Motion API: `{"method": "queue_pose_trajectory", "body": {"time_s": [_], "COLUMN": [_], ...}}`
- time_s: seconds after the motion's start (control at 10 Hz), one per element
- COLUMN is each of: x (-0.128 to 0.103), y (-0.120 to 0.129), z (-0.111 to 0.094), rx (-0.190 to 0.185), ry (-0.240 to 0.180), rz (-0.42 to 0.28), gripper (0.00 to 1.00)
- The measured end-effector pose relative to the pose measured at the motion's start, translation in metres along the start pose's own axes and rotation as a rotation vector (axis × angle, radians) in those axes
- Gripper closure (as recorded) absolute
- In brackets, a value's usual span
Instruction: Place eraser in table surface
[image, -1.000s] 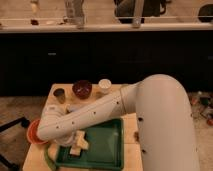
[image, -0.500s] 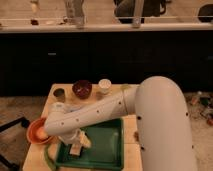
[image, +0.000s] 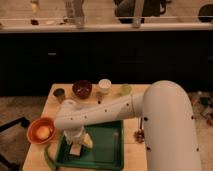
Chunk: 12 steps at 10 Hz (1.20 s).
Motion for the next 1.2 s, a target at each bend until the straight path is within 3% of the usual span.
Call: {"method": "queue_pose_trajectory", "body": {"time_s": [0.5,0.9,1.0,1.2], "x": [0.0001,-0.0022,-0.0021,-0.0014], "y": [-0.0024,-0.0044,-0.0035,-0.0016], "z": [0.0074,0.0109,0.011,0.0099], "rx": [0.02,0.023,0.025,0.028], "ry": [-0.025,-0.025,-0.025,-0.022], "rz": [-0.005,-0.024,-0.024,-0.024], "gripper": [0.22,0.58,0.72,0.87]}}
